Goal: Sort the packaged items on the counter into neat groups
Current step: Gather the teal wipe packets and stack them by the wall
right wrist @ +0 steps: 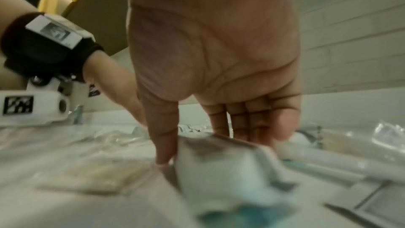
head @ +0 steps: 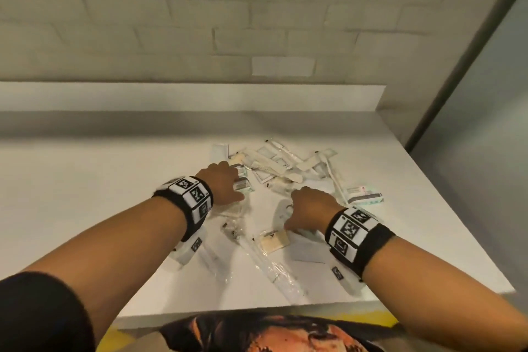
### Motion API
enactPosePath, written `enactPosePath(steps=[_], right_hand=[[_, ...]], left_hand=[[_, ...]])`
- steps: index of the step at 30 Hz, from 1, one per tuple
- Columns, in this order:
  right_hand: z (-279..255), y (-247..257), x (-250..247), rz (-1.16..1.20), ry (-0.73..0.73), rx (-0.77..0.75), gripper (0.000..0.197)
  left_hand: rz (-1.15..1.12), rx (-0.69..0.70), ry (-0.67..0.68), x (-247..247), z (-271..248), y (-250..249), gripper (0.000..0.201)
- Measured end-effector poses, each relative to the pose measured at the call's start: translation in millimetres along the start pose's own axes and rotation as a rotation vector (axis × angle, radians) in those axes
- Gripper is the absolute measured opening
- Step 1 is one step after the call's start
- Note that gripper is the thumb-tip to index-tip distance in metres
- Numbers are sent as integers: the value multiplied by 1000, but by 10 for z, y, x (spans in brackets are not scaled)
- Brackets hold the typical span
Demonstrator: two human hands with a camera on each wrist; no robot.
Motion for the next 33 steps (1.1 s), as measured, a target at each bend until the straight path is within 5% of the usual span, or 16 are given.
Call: enactPosePath(steps=[6, 10, 13, 15, 19, 25, 30, 33], right_hand=[[162, -271, -291, 394, -13, 144, 45], [287, -907, -414, 222, -231, 288, 54], [312, -1378, -378, 55, -196, 358, 55], [323, -1561, -287, -3, -98, 324, 58], [331, -1567, -113, -39, 80, 218, 58], [374, -1603, -86, -44, -1, 159, 58], [350, -1445, -472, 229, -259, 178, 51], [348, -1018, -483, 361, -66, 4, 48]], left_hand=[[67, 180, 17, 187, 285, 22, 70], [-85, 267, -81, 109, 408, 83, 39], [-233, 168, -247, -15, 480, 222, 49], [-182, 102, -259, -10, 570, 336, 53], [-51, 9, -16, 173, 648, 436, 61], [-38, -20, -47, 171, 661, 344, 69], [-165, 30, -281, -37, 502, 154, 55], [-293, 149, -131, -105, 392, -129, 50]])
Point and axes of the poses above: each hand's wrist, its own z-axis towards the middle knuckle, its own x-axis out of the palm, y = z × x, the point moved 5 cm from there along z, towards the middle knuckle, and after that the axes turned 15 degrees about -y, right-handed, at the moved point
